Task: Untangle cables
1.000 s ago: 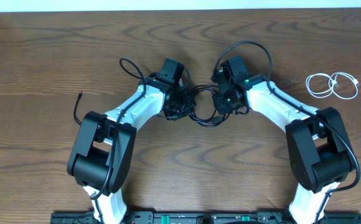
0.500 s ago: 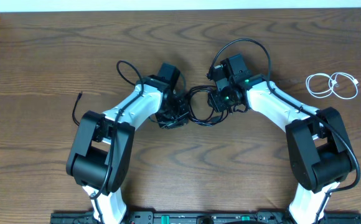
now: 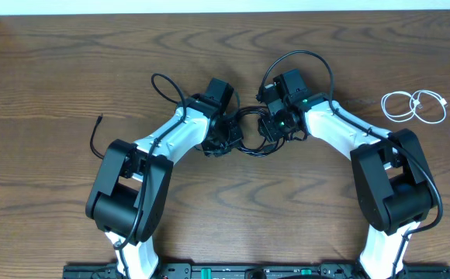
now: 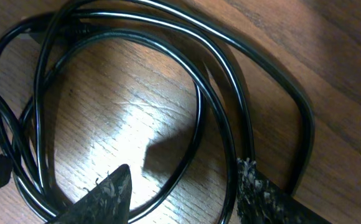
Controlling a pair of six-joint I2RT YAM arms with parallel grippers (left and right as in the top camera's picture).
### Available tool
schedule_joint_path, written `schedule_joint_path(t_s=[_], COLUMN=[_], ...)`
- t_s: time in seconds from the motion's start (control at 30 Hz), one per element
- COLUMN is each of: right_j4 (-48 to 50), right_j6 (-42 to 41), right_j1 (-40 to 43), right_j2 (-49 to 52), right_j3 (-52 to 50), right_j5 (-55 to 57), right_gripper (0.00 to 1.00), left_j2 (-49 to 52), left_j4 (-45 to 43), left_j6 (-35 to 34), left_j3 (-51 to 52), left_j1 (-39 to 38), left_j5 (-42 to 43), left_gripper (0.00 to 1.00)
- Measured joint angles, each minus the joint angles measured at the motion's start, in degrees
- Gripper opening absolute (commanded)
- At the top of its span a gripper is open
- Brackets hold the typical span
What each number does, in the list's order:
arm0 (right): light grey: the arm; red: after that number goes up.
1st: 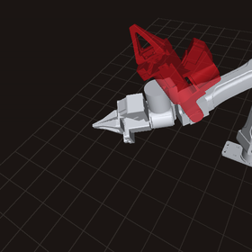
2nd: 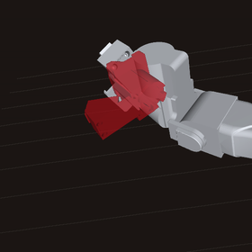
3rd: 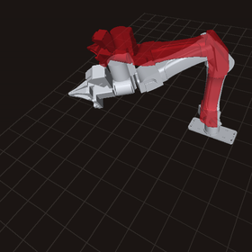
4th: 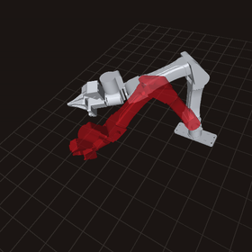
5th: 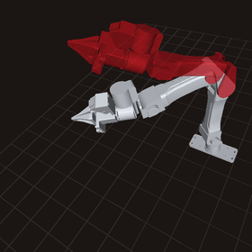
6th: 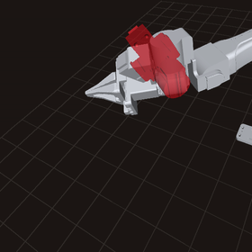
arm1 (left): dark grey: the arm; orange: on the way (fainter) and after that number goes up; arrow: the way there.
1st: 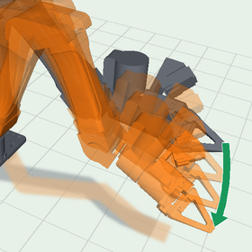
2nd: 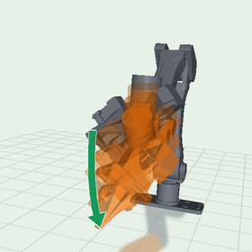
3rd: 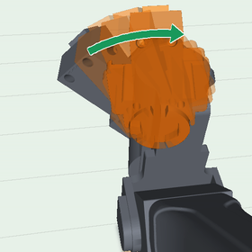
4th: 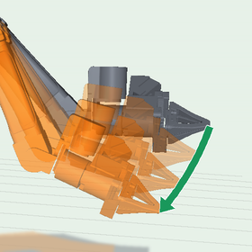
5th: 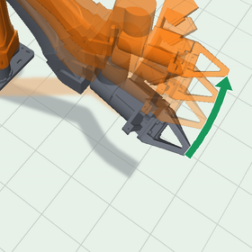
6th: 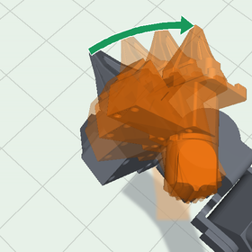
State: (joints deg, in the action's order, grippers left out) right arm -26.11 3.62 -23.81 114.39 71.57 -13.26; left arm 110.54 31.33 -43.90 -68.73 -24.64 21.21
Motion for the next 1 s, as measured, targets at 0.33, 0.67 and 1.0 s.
schedule_joint_path(t_s=[0.33,0.67,1.0], right_j4=[0.0,0.0,0.0], right_j6=[0.0,0.0,0.0], right_j1=[0.0,0.0,0.0], right_j2=[0.0,0.0,0.0], right_j3=[0.0,0.0,0.0], right_j5=[1.3,1.3,1.4], right_gripper=[0.52,0.53,0.53], left_j2=[0.0,0.0,0.5], left_j4=[0.2,0.3,-2.2], left_j6=[-1.1,-5.1,-7.4], left_j3=[0.0,0.0,0.0], left_j1=[-0.9,-5.3,-8.8], left_j5=[-0.5,-6.2,-11.1], left_gripper=[0.28,0.27,0.19])
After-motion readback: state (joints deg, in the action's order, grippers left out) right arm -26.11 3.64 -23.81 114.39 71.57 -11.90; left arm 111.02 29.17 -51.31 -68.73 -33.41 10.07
